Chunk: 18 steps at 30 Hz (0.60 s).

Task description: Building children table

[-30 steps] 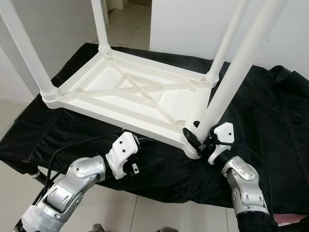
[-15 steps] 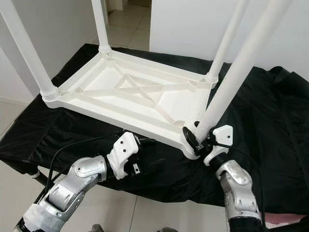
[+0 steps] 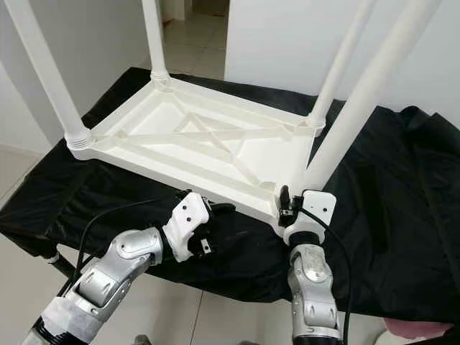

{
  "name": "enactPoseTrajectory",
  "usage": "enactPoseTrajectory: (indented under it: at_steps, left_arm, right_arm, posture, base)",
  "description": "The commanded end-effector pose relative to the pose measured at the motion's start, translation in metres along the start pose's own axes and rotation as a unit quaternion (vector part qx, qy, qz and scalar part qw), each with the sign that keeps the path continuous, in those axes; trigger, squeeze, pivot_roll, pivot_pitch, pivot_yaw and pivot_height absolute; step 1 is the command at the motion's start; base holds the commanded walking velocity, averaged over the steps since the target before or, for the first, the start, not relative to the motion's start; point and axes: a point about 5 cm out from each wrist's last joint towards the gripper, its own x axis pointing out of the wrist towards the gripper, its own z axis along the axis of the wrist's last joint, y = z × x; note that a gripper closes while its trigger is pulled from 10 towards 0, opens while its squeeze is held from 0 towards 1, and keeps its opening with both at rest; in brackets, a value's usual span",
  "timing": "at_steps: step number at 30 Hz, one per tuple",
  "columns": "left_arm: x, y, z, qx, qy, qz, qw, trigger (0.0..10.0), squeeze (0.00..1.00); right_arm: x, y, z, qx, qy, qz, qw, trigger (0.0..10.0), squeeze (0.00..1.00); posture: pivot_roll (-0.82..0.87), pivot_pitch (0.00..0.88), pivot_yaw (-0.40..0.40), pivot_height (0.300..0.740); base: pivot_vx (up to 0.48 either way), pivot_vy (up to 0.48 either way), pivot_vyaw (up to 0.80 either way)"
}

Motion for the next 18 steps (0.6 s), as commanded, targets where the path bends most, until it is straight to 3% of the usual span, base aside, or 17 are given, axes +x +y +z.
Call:
enactPoseTrajectory:
  at_steps: [1, 3, 12, 13, 15, 16, 18]
  left_arm:
    - [0.002, 0.001, 0.002, 0.01, -0.002, -0.014, 1.0, 10.0, 0.0]
    - [0.003, 0.003, 0.004, 0.009, -0.009, -0.009, 1.0, 10.0, 0.0]
    - [0.007, 0.008, 0.008, 0.015, -0.016, -0.01, 1.0, 10.0, 0.0]
    - [0.007, 0.009, 0.008, 0.015, -0.017, -0.01, 1.0, 10.0, 0.0]
    - [0.007, 0.009, 0.008, 0.015, -0.017, -0.01, 1.0, 10.0, 0.0]
    - [0.007, 0.01, 0.009, 0.015, -0.018, -0.01, 1.0, 10.0, 0.0]
    - [0.008, 0.011, 0.009, 0.015, -0.018, -0.01, 1.0, 10.0, 0.0]
  right_arm:
    - [-0.006, -0.006, -0.012, 0.011, 0.029, -0.045, 0.998, 10.0, 0.0]
    - [-0.009, 0.003, -0.011, 0.039, 0.026, -0.051, 0.998, 10.0, 0.0]
    - [-0.011, 0.012, -0.006, 0.026, 0.024, -0.023, 0.999, 10.0, 0.0]
    - [-0.01, 0.013, -0.004, 0.023, 0.018, -0.019, 0.999, 10.0, 0.56]
    - [-0.01, 0.013, -0.004, 0.023, 0.018, -0.019, 0.999, 10.0, 0.56]
    - [-0.01, 0.014, -0.003, 0.021, 0.014, -0.016, 1.0, 10.0, 1.0]
    - [-0.009, 0.015, 0.0, 0.027, 0.004, -0.004, 1.0, 10.0, 1.0]
  posture:
    - [-0.04, 0.0, -0.052, 0.74]
    - [-0.04, 0.0, -0.042, 0.74]
    - [-0.06, 0.0, -0.033, 0.74]
    - [-0.06, 0.0, -0.034, 0.74]
    - [-0.06, 0.0, -0.034, 0.74]
    - [-0.06, 0.0, -0.034, 0.74]
    - [-0.06, 0.0, -0.028, 0.74]
  base:
    - [0.0, 0.0, 0.0]
    - [0.0, 0.0, 0.0]
    - [0.0, 0.0, 0.0]
    - [0.0, 0.0, 0.0]
    - [0.0, 0.0, 0.0]
    - [0.0, 0.0, 0.0]
    - [0.0, 0.0, 0.0]
